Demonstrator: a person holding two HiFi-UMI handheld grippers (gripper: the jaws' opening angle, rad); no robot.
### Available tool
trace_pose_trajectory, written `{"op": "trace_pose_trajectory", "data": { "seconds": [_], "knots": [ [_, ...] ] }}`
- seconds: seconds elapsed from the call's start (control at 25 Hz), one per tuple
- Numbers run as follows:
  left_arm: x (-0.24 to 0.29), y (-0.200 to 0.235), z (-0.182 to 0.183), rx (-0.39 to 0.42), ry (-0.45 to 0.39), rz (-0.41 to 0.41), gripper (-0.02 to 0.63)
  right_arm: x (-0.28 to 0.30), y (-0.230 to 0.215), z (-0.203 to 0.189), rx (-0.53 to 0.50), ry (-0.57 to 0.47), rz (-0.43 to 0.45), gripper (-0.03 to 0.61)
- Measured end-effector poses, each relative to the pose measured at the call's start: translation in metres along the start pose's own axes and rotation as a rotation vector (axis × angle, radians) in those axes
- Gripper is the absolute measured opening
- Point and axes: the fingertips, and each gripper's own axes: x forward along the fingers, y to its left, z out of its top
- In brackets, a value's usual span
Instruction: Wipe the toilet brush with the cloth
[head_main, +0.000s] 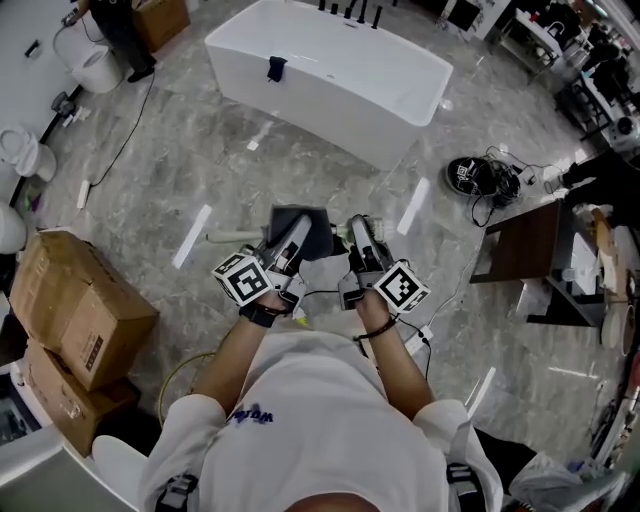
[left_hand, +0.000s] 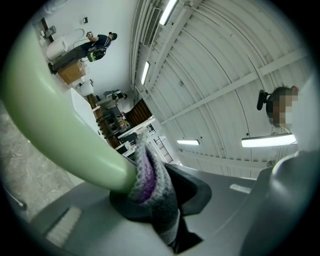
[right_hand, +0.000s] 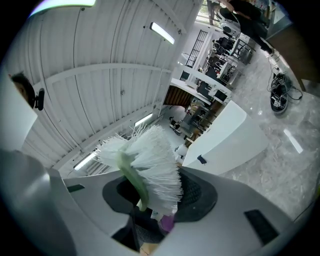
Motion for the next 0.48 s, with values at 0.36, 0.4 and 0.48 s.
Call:
{"op": "trace_pose_trajectory", "data": {
  "seconds": [0.36,0.4,0.48],
  "knots": [
    [-0.0023,0.0015,-0.0003,-0.006,-0.013,0.001,0.074,-0.0025,-0.0032,0.0059,0.000,-0.011,-0.006,0.163],
    [-0.0019,0.0014,-0.0013,-0.006,-0.011,0.000,0.074,-0.0037,-0.0042,0.0066,0.001,-0.014,-0.008,0.163],
    [-0.0019,0.0023,-0.0017,-0.003,-0.009,-0.001,0.074,-0.0044,-0.0056,0.0078,-0.001,-0.018,-0.009,0.163]
  ]
}}
